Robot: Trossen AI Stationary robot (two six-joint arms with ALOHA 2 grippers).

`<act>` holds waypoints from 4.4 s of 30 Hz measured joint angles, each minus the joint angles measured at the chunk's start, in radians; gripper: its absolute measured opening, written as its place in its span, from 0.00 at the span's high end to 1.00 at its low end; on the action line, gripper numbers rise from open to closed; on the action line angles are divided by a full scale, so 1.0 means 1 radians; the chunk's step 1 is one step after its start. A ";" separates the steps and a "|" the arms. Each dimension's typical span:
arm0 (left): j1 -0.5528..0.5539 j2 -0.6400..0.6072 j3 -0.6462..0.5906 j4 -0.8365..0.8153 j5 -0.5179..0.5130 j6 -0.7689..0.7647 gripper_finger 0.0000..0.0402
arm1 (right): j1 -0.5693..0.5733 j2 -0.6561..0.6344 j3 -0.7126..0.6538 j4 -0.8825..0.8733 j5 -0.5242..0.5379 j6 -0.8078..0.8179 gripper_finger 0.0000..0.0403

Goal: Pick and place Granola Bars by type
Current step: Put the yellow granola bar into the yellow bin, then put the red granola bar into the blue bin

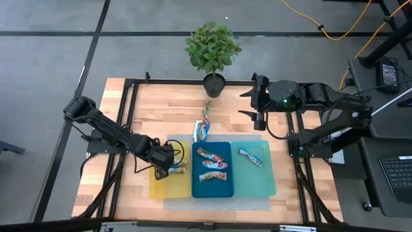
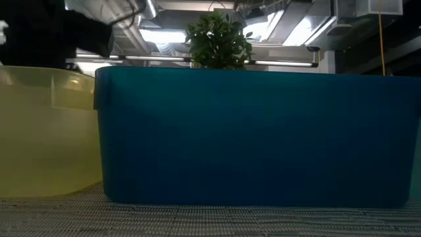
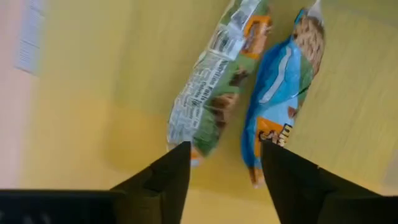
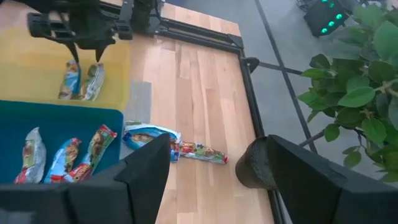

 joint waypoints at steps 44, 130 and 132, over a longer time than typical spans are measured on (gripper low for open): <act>0.047 -0.452 0.209 -0.390 -0.645 0.004 0.48 | -0.397 0.779 0.203 0.028 -0.428 -0.582 0.31; 0.047 -0.452 0.209 -0.331 -0.773 -0.025 0.51 | -0.322 1.031 0.400 -0.058 -0.301 -0.252 0.93; 0.047 -0.452 0.209 -0.331 -0.772 -0.025 0.51 | -0.322 1.031 0.437 -0.090 -0.303 -0.228 0.93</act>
